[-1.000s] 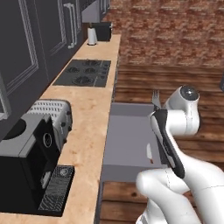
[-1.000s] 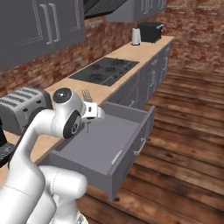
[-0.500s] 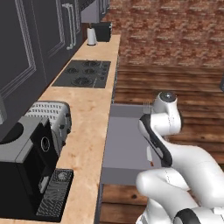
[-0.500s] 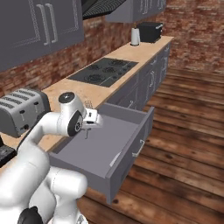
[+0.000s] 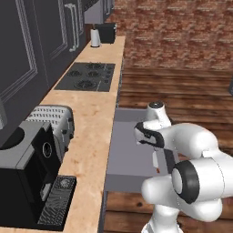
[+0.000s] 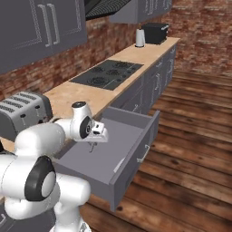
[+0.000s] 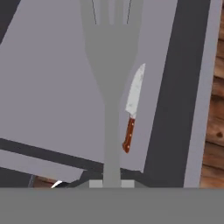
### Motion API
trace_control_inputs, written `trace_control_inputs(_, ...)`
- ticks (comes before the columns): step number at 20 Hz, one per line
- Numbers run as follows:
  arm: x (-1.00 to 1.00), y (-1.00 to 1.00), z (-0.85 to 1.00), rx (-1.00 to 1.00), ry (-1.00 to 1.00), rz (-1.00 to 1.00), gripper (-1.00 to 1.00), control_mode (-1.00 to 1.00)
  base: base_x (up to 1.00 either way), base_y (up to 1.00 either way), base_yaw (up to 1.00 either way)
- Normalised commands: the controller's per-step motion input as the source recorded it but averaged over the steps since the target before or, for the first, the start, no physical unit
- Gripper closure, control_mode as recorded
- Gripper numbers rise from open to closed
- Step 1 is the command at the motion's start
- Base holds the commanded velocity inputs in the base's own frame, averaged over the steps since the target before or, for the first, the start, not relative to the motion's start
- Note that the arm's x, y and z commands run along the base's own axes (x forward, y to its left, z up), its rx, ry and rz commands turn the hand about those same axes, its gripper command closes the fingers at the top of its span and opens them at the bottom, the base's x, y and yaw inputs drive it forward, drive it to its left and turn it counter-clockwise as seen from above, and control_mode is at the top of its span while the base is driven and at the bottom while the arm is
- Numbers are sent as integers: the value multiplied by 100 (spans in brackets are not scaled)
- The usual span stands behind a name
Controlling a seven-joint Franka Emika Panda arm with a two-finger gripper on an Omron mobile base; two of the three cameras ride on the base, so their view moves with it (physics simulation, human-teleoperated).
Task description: Pick up the metallic utensils from the counter and place them in the open drawer. Make sure not to pick up any wooden utensils.
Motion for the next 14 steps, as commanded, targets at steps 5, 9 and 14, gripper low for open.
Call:
trace_control_inputs(5,47,0,-6,3,31,-3,100,-100,0,0,0)
trace_control_inputs(9,1,-9,-8,1,2,-1,100,-100,0,0,0)
trace_control_inputs(14,9,-20,-60,2,0,0,100,-100,0,0,0)
